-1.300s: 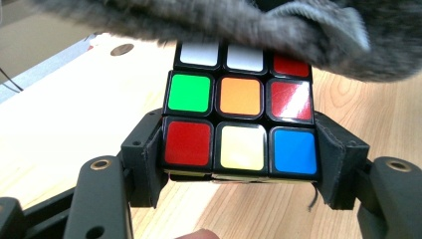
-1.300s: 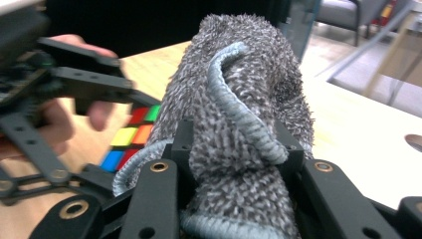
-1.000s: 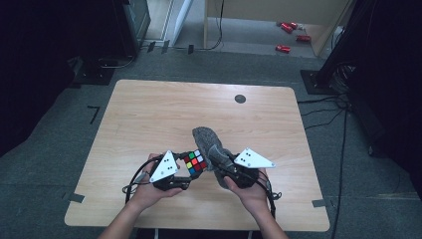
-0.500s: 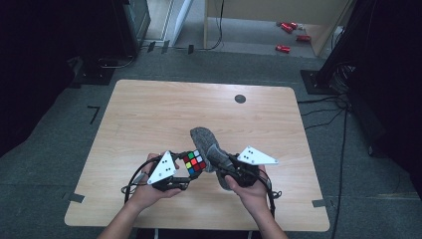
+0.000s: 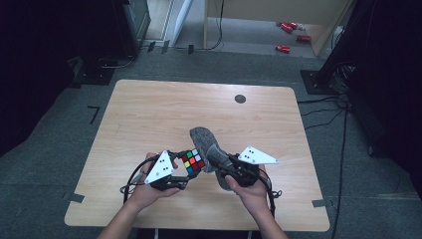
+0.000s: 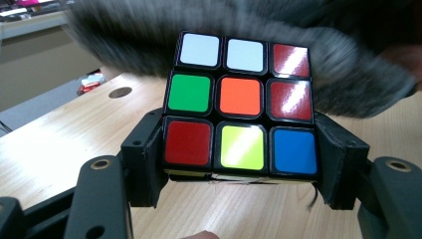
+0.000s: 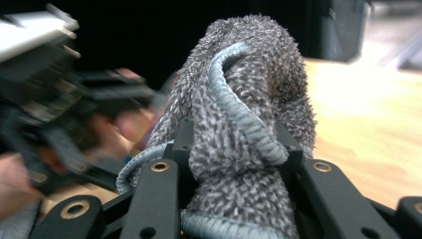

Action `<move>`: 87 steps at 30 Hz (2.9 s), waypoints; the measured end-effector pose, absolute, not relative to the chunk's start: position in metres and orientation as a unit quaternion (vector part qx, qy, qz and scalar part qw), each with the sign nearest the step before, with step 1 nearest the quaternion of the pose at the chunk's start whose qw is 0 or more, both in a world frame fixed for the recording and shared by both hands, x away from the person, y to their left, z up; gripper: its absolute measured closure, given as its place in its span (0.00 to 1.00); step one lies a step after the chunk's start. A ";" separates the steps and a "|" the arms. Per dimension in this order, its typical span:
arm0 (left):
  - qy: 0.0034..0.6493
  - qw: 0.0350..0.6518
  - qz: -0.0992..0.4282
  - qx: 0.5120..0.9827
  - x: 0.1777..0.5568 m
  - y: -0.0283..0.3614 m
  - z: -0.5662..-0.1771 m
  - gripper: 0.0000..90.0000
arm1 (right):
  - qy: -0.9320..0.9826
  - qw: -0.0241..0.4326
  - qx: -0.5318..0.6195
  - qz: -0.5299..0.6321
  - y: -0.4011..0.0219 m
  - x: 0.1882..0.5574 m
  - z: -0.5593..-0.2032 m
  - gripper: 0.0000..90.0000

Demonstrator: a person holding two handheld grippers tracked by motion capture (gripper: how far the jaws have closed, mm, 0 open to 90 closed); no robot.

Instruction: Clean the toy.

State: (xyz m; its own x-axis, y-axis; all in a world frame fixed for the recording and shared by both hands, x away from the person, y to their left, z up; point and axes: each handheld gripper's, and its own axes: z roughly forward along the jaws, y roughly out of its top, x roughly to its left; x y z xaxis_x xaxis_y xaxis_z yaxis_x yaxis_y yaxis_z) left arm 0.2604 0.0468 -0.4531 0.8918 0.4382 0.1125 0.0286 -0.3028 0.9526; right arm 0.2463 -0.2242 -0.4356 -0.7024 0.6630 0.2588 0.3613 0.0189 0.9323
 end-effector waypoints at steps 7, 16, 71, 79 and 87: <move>0.169 0.598 0.164 0.766 0.266 0.056 -0.449 0.39 | 0.707 0.112 0.395 0.576 -0.234 0.257 -0.455 0.73; 0.171 0.599 0.151 0.768 0.267 0.057 -0.448 0.39 | 0.674 0.143 0.357 0.630 -0.232 0.244 -0.438 0.73; 0.303 0.417 0.166 0.841 0.301 0.028 -0.479 0.38 | 0.728 0.202 0.458 0.468 -0.269 0.260 -0.474 0.73; 0.284 0.364 0.156 0.873 0.305 0.010 -0.489 0.38 | 0.732 0.204 0.495 0.421 -0.277 0.262 -0.491 0.72; 0.292 0.377 0.134 0.869 0.311 0.011 -0.493 0.38 | 0.736 0.198 0.493 0.418 -0.276 0.262 -0.499 0.71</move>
